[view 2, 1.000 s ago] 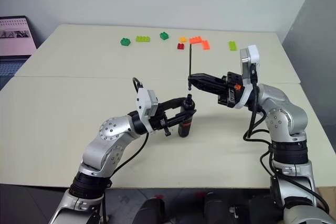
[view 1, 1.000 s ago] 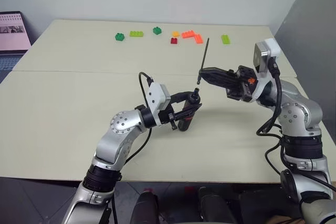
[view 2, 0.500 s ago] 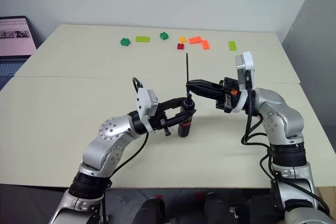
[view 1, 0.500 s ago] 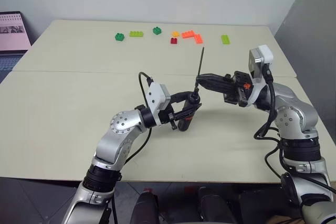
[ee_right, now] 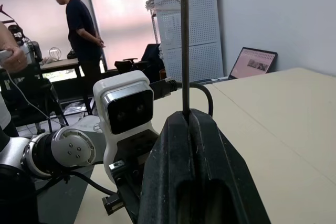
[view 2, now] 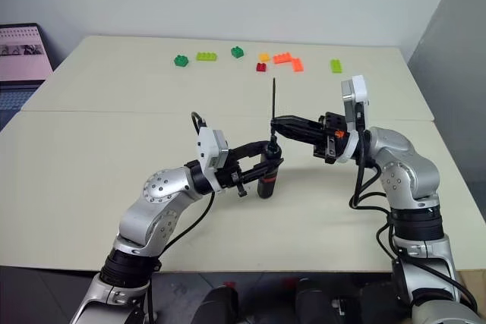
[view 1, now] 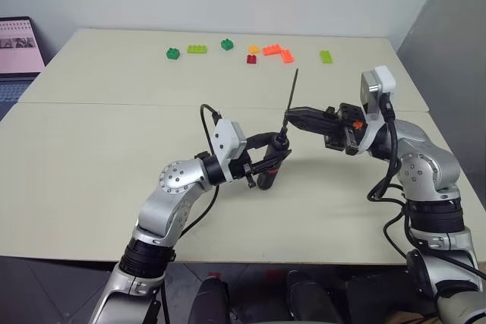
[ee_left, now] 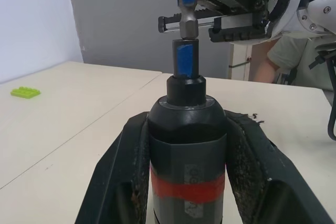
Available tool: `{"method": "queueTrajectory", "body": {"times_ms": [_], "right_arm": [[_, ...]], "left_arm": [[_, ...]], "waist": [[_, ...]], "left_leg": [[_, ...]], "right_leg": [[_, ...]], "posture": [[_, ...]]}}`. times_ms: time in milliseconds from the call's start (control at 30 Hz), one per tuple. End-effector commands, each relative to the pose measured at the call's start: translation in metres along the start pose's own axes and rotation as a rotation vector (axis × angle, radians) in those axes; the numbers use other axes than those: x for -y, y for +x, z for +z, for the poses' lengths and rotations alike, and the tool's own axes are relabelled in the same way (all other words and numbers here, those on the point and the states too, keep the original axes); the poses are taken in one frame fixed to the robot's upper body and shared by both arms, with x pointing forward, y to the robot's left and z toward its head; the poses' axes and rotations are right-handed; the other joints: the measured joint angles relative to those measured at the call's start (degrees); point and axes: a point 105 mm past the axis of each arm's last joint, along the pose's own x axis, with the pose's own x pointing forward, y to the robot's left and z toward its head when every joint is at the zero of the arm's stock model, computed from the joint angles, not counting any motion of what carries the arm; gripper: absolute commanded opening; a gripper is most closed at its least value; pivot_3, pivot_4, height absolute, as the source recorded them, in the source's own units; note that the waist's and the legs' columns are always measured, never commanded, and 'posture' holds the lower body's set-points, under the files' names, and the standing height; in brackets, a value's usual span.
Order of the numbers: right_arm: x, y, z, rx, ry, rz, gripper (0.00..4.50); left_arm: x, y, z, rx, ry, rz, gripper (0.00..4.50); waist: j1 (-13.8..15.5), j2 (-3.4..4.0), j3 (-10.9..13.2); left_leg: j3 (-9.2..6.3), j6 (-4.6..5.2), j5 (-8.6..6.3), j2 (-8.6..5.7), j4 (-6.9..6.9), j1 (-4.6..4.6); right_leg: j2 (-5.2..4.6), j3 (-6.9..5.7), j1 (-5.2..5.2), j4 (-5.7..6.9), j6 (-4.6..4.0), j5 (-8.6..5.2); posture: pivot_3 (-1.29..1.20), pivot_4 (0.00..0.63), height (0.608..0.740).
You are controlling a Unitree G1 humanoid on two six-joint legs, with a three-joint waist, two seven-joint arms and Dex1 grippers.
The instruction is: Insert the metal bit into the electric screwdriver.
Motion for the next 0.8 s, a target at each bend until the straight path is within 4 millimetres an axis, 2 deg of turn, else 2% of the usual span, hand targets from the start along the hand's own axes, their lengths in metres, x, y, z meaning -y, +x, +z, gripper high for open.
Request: {"method": "queueTrajectory", "body": {"times_ms": [33,433,800], "right_arm": [[0.0006,-0.0027,0.003,0.002,-0.025,-0.003,0.0],[0.0003,-0.0069,-0.0022,-0.025,-0.027,0.003,0.0],[-0.0051,-0.0049,0.0051,-0.015,-0.043,0.019,0.0]], "left_arm": [[-0.0056,-0.0063,-0.0012,-0.025,0.022,0.031,1.64],[-0.0058,-0.0064,-0.0014,-0.026,0.024,0.036,1.64],[-0.0062,-0.007,-0.0024,-0.03,0.026,0.038,1.64]], "waist": [[0.0,0.0,0.0],[0.0,0.0,0.0],[0.0,0.0,0.0]], "left_leg": [[0.0,0.0,0.0,0.0,0.0,0.0],[0.0,0.0,0.0,0.0,0.0,0.03],[0.0,0.01,0.01,0.0,0.0,0.05]], "right_leg": [[0.0,0.0,0.0,0.0,0.0,0.0],[0.0,0.0,0.03,0.0,0.0,0.0],[0.0,0.0,0.05,0.0,0.0,0.0]], "posture": [[0.0,0.15,0.74],[0.0,0.15,0.74],[0.0,0.15,0.74]]}}
